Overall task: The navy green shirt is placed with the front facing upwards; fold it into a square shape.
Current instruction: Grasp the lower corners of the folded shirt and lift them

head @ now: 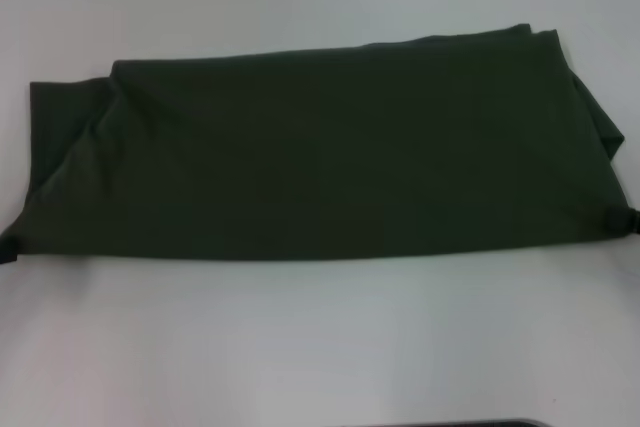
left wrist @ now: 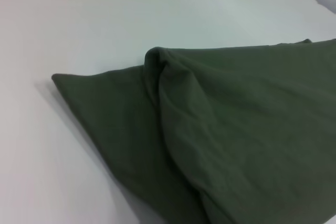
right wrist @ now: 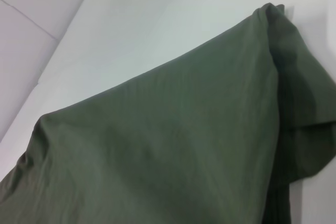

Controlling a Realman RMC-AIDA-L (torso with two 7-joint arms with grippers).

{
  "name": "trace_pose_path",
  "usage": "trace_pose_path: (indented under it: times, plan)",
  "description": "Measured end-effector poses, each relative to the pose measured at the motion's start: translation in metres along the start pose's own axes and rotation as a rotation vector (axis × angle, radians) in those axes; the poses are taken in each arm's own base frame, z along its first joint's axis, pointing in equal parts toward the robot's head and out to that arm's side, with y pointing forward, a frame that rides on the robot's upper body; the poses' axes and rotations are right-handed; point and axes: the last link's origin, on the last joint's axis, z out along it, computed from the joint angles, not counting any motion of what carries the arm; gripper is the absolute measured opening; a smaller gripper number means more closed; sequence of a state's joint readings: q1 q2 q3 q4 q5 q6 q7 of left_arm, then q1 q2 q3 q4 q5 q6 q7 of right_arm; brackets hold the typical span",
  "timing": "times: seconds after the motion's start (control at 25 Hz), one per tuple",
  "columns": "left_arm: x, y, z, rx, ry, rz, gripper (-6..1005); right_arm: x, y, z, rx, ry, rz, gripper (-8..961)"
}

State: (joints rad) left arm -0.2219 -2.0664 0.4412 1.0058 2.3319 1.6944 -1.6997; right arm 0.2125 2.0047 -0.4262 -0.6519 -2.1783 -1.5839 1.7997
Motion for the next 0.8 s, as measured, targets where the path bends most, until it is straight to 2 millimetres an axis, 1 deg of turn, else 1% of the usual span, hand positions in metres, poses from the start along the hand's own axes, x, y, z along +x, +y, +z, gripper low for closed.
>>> trace_pose_path:
  times: [0.04,0.2,0.36,0.4,0.6,0.8]
  plan:
    - [-0.003,0.002,-0.002,-0.01,-0.001,-0.009,44,0.0,0.0,0.0,0.0,0.0,0.0,11]
    - [-0.012,0.007,-0.007,-0.03,0.003,-0.035,46,0.01,0.003,-0.006,-0.023,0.011,-0.011,11]
    - [-0.021,0.011,-0.014,-0.05,0.015,-0.051,47,0.015,0.005,-0.008,-0.035,0.026,-0.02,11]
    - [-0.022,0.012,-0.015,-0.056,0.016,-0.055,47,0.019,0.007,-0.007,-0.047,0.041,-0.023,11]
    - [-0.026,0.015,-0.018,-0.07,0.01,-0.061,49,0.027,0.008,-0.009,-0.053,0.052,-0.017,12]
    - [-0.031,0.016,-0.021,-0.074,-0.003,-0.072,51,0.037,0.007,-0.017,-0.044,0.041,0.012,12]
